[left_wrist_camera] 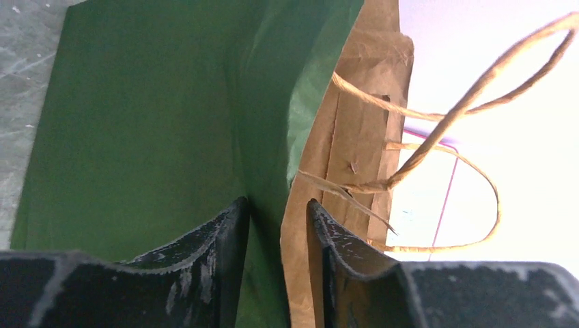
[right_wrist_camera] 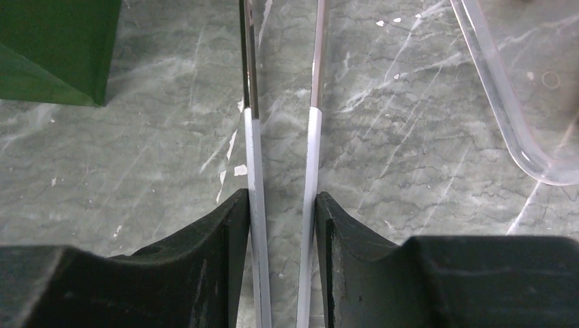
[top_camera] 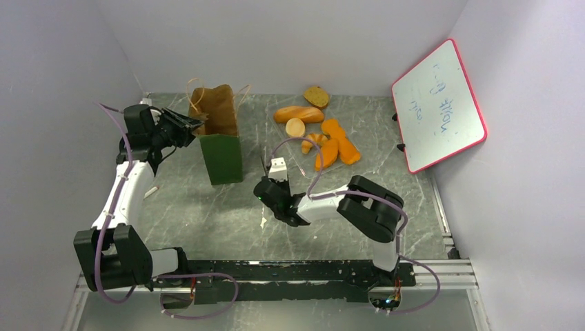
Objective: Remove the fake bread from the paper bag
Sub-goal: Place the clamp at the center of the board.
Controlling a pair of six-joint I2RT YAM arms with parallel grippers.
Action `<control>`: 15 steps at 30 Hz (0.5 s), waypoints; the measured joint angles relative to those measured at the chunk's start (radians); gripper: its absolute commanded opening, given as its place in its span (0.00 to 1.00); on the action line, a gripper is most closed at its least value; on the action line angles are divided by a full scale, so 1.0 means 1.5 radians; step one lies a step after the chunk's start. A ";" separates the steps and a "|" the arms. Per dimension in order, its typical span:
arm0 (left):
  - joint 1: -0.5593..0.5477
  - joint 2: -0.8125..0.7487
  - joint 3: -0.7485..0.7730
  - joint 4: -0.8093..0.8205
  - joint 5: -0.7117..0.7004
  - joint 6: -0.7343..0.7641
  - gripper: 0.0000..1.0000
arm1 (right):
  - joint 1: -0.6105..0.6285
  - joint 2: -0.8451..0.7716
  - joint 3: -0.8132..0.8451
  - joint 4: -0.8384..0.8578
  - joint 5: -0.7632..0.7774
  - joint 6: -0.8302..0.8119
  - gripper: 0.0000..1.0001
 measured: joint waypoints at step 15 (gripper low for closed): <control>0.011 -0.031 0.001 -0.017 -0.003 0.030 0.58 | 0.000 0.005 0.014 -0.017 0.000 0.003 0.57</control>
